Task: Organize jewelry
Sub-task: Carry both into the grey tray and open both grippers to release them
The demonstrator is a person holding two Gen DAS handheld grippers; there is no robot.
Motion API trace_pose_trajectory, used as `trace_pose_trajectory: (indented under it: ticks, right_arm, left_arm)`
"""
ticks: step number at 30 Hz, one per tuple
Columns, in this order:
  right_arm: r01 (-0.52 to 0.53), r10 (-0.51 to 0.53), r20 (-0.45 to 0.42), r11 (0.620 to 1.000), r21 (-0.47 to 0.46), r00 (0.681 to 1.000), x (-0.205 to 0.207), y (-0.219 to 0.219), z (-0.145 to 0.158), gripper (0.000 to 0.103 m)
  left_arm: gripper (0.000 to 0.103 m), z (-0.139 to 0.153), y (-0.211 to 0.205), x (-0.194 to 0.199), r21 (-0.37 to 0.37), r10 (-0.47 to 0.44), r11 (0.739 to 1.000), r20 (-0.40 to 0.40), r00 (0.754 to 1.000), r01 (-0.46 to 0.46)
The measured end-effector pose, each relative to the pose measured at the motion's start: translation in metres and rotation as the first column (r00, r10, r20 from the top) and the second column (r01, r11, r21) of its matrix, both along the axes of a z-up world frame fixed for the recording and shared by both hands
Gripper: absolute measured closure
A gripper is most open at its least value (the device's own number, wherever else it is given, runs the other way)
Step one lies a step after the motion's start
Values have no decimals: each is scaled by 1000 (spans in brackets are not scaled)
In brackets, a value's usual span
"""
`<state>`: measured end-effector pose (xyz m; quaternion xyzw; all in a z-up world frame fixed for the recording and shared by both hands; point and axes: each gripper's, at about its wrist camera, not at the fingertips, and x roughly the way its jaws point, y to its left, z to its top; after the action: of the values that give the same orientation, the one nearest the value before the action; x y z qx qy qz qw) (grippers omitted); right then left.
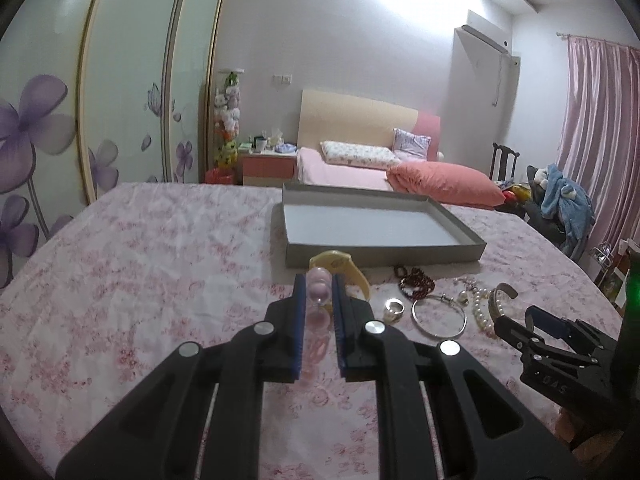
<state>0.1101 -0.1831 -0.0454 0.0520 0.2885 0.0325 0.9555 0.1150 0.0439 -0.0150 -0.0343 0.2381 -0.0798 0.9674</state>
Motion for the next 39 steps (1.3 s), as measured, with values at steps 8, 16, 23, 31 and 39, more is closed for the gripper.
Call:
trace_pose_trajectory:
  ticks: [8,16,23,31,39]
  right_arm:
    - [7,-7,62,1000,2,998,-1,-5,11,41]
    - [24,-21,155,1000,-19,988,5,-8,28,41]
    - [44,-30,245,998,-50,969,15,-8,46,40]
    - [65,-45,310,996,-57,950,33,-12,61,40]
    - [77,-55,345,996,-51,937,60,-18,67,40]
  left_arm:
    - [90,9,-10,-6,17,10,1000,41,999,-11]
    - [90,23,-19,-3,30,37,999,86,996,-39]
    - [90,37,-31,10,52,59,996,129,990,-66]
    - [90,53,-48,31,62,65,995,178,982,-77]
    - [90,59,-57,65,57,67,995,185,980,-79]
